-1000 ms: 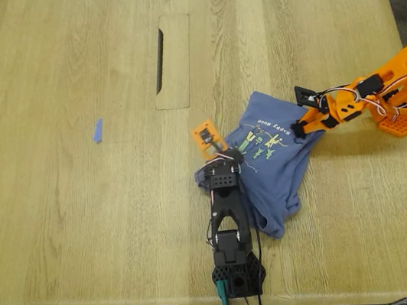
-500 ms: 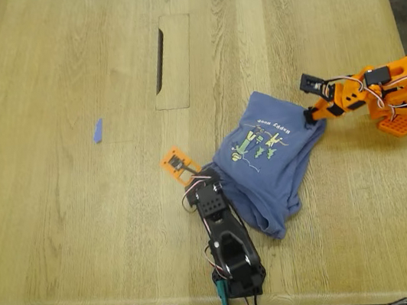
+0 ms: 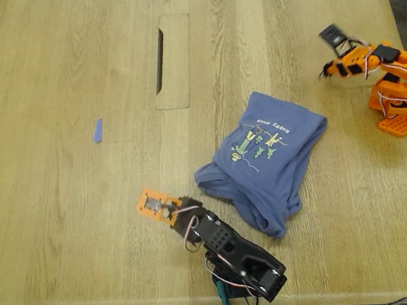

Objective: Fold a T-shirt

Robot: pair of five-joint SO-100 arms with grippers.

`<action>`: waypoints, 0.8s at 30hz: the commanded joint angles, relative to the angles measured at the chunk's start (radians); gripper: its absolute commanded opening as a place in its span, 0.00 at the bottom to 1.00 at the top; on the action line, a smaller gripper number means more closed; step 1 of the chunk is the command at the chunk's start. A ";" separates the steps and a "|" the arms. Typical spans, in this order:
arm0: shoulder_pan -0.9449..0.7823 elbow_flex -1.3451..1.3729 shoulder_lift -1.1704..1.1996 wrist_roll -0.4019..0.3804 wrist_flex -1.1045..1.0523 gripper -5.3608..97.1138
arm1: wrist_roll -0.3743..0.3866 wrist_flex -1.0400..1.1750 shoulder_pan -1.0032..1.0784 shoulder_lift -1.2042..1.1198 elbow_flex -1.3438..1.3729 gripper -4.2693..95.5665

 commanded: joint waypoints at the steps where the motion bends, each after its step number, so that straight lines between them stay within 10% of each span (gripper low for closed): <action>1: -0.098 0.026 0.186 0.028 0.049 0.05 | -0.023 -0.015 0.158 0.051 0.008 0.04; 13: -0.268 0.114 0.385 0.130 0.135 0.05 | -0.002 0.353 0.595 0.488 0.201 0.04; 24: -0.411 0.173 0.388 0.229 0.106 0.05 | -0.048 0.252 0.861 0.561 0.336 0.04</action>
